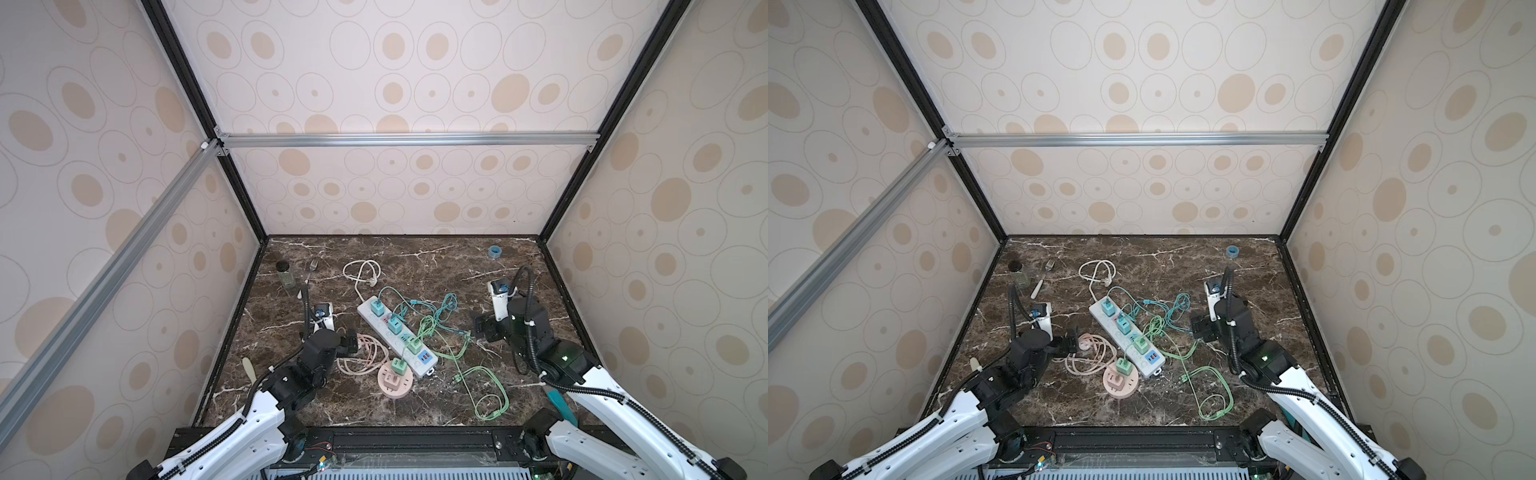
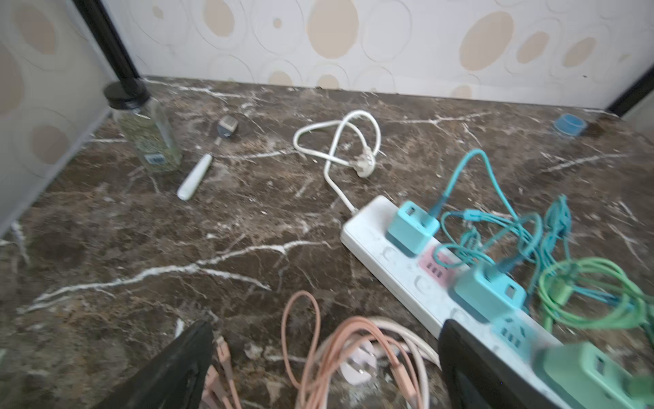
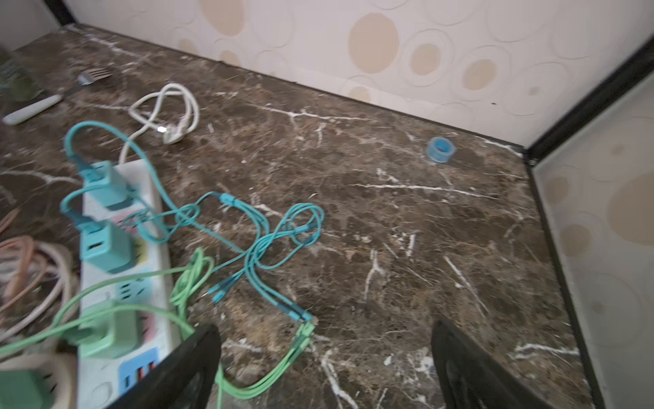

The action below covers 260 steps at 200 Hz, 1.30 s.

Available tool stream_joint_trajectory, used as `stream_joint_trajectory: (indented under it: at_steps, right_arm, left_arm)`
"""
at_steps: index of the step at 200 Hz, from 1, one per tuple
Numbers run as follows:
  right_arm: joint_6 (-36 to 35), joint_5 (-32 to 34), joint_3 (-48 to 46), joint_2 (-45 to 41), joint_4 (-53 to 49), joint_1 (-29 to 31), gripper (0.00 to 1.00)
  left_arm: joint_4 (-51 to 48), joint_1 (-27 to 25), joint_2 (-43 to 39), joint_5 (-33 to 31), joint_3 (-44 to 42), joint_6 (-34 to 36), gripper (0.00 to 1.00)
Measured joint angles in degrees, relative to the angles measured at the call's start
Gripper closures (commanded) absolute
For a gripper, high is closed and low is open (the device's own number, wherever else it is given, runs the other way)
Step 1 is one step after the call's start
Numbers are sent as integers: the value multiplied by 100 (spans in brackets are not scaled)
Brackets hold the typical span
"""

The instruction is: Insert the plug

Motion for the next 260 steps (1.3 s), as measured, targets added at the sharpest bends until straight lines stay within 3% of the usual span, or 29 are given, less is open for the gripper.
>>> stream_joint_trajectory:
  at_steps: [36,64,127,157,187,260]
  right_arm:
    - [-39,267,-107,240,271,-621,2]
    - [-63,299,-599,356,868,-1043,0]
    - [155,-186,-1521,1445,2647,-2446,0]
    - [247,-321,-1744,2111,3370,-2555,0]
    - [262,-402,-1930,2258,3974,-2570,0]
    - [210,-490,-1952,2865,5056,-2583,0]
  left_arm:
    - [1045,892,551,-96,-79,570,1]
    - [2177,1399,765,-151,-669,914,1]
    - [4301,1875,1143,-258,-1467,1631,1]
    - [5239,2050,1633,-299,-1958,1799,1]
    - [6074,2260,2017,-120,-2282,2009,1]
    - [7237,2695,3445,503,-1703,2188,1]
